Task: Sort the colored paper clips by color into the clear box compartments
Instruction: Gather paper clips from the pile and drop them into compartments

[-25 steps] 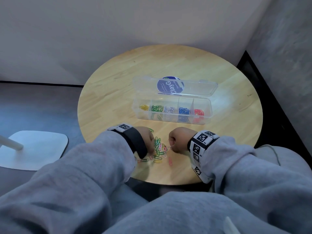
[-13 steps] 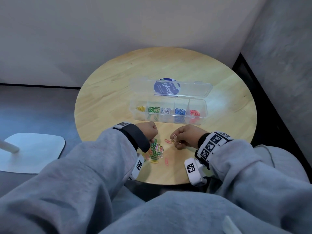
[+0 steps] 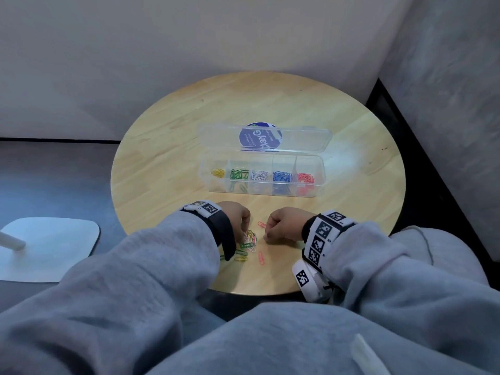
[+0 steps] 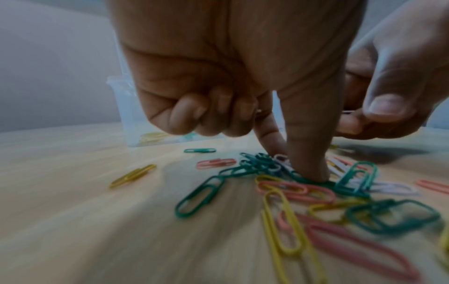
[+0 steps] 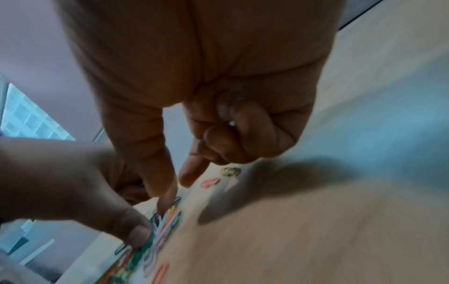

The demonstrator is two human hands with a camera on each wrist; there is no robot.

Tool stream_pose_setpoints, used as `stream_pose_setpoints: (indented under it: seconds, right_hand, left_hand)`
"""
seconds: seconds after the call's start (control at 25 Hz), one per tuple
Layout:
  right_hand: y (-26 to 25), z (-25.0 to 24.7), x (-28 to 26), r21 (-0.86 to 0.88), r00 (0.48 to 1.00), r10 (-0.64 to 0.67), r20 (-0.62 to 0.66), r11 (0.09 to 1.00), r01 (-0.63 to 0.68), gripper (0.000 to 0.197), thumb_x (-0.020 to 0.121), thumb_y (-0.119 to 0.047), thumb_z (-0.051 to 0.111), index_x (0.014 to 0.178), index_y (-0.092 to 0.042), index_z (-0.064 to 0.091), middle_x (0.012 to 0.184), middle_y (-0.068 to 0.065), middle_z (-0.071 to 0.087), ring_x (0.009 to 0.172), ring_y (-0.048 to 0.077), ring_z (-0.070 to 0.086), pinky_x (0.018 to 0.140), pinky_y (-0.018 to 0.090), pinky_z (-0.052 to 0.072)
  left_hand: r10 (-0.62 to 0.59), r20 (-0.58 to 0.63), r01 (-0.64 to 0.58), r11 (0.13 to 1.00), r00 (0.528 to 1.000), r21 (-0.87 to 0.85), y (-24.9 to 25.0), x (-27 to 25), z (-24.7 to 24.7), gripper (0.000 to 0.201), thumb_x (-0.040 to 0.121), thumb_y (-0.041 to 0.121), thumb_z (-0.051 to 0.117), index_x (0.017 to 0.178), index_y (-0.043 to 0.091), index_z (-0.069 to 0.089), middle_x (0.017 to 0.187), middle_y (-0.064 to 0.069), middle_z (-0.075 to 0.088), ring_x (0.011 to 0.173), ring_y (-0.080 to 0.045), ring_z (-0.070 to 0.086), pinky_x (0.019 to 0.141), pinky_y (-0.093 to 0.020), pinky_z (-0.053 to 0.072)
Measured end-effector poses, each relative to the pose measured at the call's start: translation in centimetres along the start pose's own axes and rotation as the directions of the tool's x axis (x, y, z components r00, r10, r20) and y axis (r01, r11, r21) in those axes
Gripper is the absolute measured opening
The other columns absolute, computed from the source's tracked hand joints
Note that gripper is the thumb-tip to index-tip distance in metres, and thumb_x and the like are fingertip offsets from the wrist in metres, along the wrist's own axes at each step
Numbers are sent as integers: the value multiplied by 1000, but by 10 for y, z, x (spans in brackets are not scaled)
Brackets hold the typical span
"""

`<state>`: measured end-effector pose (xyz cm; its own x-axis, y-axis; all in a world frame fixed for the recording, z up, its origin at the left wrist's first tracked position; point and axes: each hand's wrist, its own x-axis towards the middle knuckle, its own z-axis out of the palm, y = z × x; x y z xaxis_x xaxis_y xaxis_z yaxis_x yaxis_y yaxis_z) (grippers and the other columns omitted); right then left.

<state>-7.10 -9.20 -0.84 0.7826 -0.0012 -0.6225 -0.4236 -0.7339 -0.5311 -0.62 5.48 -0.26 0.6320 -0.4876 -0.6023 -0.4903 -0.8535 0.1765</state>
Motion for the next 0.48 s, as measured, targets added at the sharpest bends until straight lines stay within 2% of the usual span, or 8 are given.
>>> stream_pose_setpoints:
  seconds: [0.08,0.16,0.24,0.32,0.4,0.48]
  right_hand:
    - [-3,3,-1,-53,1000,-12,1,999,12,10,79,-22,68,76,-22,59,70,-5,58,65,13,52,55,21,41]
    - [-6,5,0,-128,1000,-14,4,992,15,9,79,-21,67,77,-22,59,77,-4,59,75,15,54,61,23,43]
    - [-10,6,1,-162,1000,-16,-2,987,15,11,79,-20,67,75,-23,57,80,-3,59,78,16,54,63,24,43]
    - [-15,10,2,-177,999,-29,-15,984,26,11,79,-21,67,76,-22,57,80,-2,59,78,17,54,59,23,41]
    - [-19,15,1,-223,998,-46,-46,974,34,15,77,-27,70,80,-20,57,81,-3,58,80,17,54,59,24,40]
    - [-24,22,2,-273,995,-49,-81,962,25,22,75,-35,72,79,-21,55,85,-3,59,82,17,55,66,26,42]
  left_hand:
    - [-2,13,2,1000,1000,2,-1,0,2,24,78,26,73,66,25,51,66,11,52,77,-15,52,52,-21,34]
    - [-5,9,6,999,1000,-35,-7,-1,1,23,78,25,72,65,25,53,65,11,52,72,-14,53,50,-19,34]
    - [-20,1,20,993,1000,-119,-13,-4,-3,22,80,20,68,65,25,52,64,11,51,63,-9,49,51,-19,35]
    - [-55,-5,52,965,998,-257,-20,-9,-8,24,82,16,61,64,23,48,63,7,50,57,-9,43,56,-22,36]
    - [-95,-18,75,877,995,-474,-25,-13,-13,27,82,10,58,61,19,43,62,2,51,52,-11,43,55,-23,35]
    - [-123,-36,62,706,992,-706,-30,-18,-17,32,82,0,52,58,16,38,60,-4,54,50,-13,45,51,-22,33]
